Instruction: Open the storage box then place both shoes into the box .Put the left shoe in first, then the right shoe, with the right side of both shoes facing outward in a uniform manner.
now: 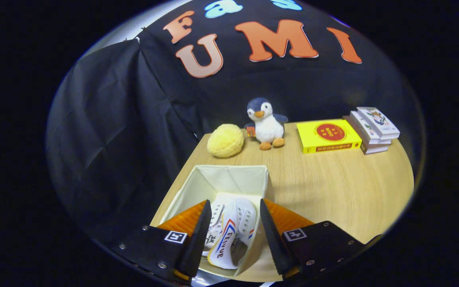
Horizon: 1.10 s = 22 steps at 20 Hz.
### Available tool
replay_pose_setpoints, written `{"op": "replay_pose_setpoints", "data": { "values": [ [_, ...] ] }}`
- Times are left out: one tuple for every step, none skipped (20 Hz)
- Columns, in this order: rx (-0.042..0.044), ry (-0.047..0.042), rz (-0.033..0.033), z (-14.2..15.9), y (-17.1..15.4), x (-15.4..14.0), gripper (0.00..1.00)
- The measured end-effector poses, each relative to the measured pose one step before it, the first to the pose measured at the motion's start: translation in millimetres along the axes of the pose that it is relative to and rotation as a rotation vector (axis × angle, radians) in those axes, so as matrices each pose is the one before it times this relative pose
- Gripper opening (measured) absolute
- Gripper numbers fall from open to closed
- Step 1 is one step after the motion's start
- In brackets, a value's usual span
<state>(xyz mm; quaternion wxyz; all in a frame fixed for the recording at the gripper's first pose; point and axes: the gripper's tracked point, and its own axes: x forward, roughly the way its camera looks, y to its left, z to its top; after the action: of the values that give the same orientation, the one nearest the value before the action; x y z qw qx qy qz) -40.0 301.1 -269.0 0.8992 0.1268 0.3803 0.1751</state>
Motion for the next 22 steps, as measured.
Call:
{"op": "replay_pose_setpoints", "data": {
  "values": [
    [-0.03232,-0.0467,-0.0052,11.72,-7.21,-9.6,0.79],
    [-0.02948,-0.04618,-0.01057,10.77,-7.7,-9.58,0.81],
    [-0.02616,-0.04506,-0.01567,11.64,-11.42,-9.83,0.86],
    [-0.02187,-0.04147,-0.016,8.73,-13.19,-6.79,0.88],
    [-0.01958,-0.03913,-0.01682,11.26,-12.07,-8.58,0.91],
    [-0.0137,-0.03873,-0.01863,11.89,-11.72,-8.24,0.92],
    [-0.01073,-0.04027,-0.01708,12.16,-12.53,-7.62,0.94],
    [-0.00715,-0.04065,-0.01858,12.82,-12.75,-7.16,0.95],
    [-0.00532,-0.03541,-0.02147,11.49,-14.05,-6.99,0.95],
    [-0.00264,-0.03505,-0.01831,10.76,-13.81,-6.63,0.95],
    [-0.00193,-0.02999,-0.02172,10.55,-14.61,-6.72,0.96],
    [0.00256,-0.02039,-0.02691,7.53,-15.24,-5.58,0.97],
    [0.00239,-0.01365,-0.02686,8.35,-15.08,-6.99,0.97],
    [0.00218,-0.0238,-0.03247,10.4,-16.53,-6.17,0.97],
    [0.00307,-0.02842,-0.02722,12.04,-14.77,-4.47,0.97],
    [0.00043,-0.03415,-0.02493,12.33,-13.77,-5.77,0.97],
    [-0.00339,-0.03283,-0.02653,14.37,-14.68,-4.93,0.97],
    [-0.00237,-0.0208,-0.02661,9.43,-14.28,-4.21,0.97],
    [0.00218,-0.0097,-0.02835,5.81,-14.78,-0.4,0.97],
    [0.00282,-0.00831,-0.02145,7.33,-11.86,-3.16,0.97],
    [0.00005,-0.01744,-0.02236,9.56,-11.11,-3.07,0.97],
    [-0.00726,-0.02663,-0.01584,11.41,-9.28,-2.45,0.97]
  ]
}}
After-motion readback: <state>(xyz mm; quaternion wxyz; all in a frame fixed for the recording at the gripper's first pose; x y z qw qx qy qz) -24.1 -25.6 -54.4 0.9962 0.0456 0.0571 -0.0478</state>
